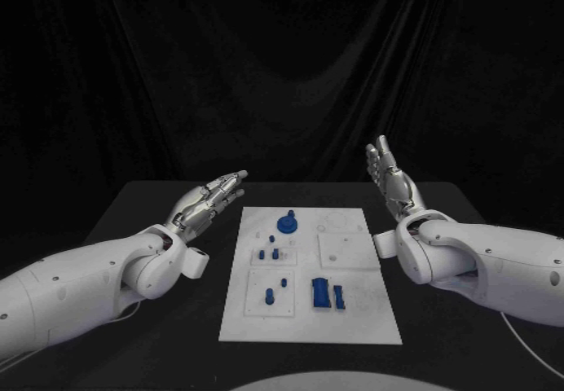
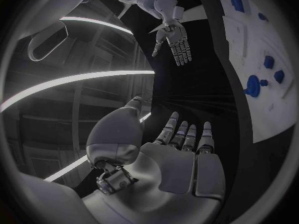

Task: Assemble the parts on the task board

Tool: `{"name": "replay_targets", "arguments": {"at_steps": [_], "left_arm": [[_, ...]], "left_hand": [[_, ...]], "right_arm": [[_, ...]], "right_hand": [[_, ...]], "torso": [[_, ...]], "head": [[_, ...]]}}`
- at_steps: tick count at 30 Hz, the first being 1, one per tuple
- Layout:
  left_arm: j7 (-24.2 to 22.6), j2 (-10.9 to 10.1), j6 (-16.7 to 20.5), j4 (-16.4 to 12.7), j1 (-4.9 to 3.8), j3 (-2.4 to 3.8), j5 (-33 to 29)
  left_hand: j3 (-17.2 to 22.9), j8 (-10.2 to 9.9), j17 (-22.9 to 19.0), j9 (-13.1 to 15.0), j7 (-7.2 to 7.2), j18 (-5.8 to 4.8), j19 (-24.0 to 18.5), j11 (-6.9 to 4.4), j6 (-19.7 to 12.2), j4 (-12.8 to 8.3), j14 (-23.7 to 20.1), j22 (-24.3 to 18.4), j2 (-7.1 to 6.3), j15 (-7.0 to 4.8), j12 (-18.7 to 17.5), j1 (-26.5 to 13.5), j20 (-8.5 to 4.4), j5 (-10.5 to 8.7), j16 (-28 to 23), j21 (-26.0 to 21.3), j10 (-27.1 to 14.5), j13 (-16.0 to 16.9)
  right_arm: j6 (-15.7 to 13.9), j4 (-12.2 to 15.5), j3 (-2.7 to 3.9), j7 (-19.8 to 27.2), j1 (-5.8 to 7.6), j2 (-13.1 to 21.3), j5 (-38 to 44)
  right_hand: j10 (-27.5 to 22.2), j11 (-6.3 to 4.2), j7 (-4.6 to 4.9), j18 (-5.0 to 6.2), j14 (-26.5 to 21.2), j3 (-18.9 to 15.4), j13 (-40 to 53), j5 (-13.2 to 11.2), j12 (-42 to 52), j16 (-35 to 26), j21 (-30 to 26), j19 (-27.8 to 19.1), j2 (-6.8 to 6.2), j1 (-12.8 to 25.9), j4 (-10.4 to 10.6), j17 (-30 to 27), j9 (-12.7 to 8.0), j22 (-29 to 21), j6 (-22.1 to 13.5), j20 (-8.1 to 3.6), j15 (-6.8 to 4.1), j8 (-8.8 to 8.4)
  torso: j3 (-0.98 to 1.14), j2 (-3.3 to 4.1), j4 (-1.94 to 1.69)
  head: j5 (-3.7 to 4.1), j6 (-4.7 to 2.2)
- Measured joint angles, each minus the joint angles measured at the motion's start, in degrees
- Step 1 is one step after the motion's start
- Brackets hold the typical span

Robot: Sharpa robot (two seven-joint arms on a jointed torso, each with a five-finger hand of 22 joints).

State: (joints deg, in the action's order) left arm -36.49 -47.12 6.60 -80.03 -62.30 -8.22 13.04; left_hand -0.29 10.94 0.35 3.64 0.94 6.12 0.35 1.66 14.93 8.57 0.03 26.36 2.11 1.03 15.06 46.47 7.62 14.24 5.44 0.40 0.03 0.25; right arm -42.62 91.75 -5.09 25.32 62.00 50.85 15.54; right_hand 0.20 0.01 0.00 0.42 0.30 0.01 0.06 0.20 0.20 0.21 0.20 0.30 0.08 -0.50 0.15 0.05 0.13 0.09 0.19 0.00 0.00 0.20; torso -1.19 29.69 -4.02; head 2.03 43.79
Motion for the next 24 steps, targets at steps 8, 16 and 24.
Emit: {"name": "replay_targets", "arguments": {"at_steps": [8, 16, 24], "left_arm": [[2.1, 1.2, 12.2, -4.6, 0.97, 4.01, -3.9], [4.5, 2.1, 25.5, -8.4, 1.78, 7.15, -8.3], [6.2, 2.3, 33.6, -9.7, 2.06, 8.12, -11.2]], "left_hand": [[0.1, -2.8, -0.2, -2.5, -0.68, -1.31, -0.2, -0.91, -3.9, -2.1, 0.0, -6.8, -1.45, -0.43, -3.9, -12.0, -1.84, -3.67, -3.7, 0.0, 0.1, -0.1], [0.2, -5.2, -0.3, -3.4, -0.95, -4.48, -0.3, -1.04, -7.0, -5.6, 0.0, -12.5, -1.93, -0.43, -7.1, -22.0, -5.82, -6.75, -4.8, 0.0, 0.0, -0.2], [0.3, -9.0, -0.3, -3.5, -0.84, -5.38, -0.4, -1.16, -9.1, -7.6, -0.2, -16.5, -2.07, -0.63, -9.4, -29.1, -6.94, -9.18, -5.0, 0.0, 0.1, -0.2]], "right_arm": [[-0.3, -1.4, 4.39, 2.0, -1.47, -5.4, -8.9], [-0.6, -1.8, 5.02, 3.1, -1.72, -6.2, -13.5], [-0.8, -1.8, 5.02, 3.6, -1.72, -6.2, -14.9]], "right_hand": [[0.0, 0.0, 0.0, 0.0, 0.0, 0.0, 0.0, 0.0, 0.0, 0.0, 0.0, 0.0, -0.15, 0.1, 0.0, 0.0, -0.1, 0.0, 0.0, 0.0, 0.0, 0.0], [0.0, 0.0, 0.0, 0.01, 0.0, 0.0, 0.0, 0.0, 0.0, 0.0, 0.0, 0.0, -0.15, 0.1, 0.0, 0.0, -0.1, 0.0, 0.0, 0.0, 0.0, 0.0], [0.0, 0.0, 0.0, 0.01, 0.0, 0.0, 0.0, 0.0, 0.0, 0.0, 0.0, 0.0, -0.15, 0.1, 0.0, 0.0, -0.1, 0.0, 0.0, 0.01, 0.0, 0.0]], "torso": [[0.68, 0.83, 2.21], [1.09, 1.35, 3.65], [1.18, 1.46, 3.97]], "head": [[-1.29, -6.11], [-1.98, -9.16], [-2.04, -9.4]]}}
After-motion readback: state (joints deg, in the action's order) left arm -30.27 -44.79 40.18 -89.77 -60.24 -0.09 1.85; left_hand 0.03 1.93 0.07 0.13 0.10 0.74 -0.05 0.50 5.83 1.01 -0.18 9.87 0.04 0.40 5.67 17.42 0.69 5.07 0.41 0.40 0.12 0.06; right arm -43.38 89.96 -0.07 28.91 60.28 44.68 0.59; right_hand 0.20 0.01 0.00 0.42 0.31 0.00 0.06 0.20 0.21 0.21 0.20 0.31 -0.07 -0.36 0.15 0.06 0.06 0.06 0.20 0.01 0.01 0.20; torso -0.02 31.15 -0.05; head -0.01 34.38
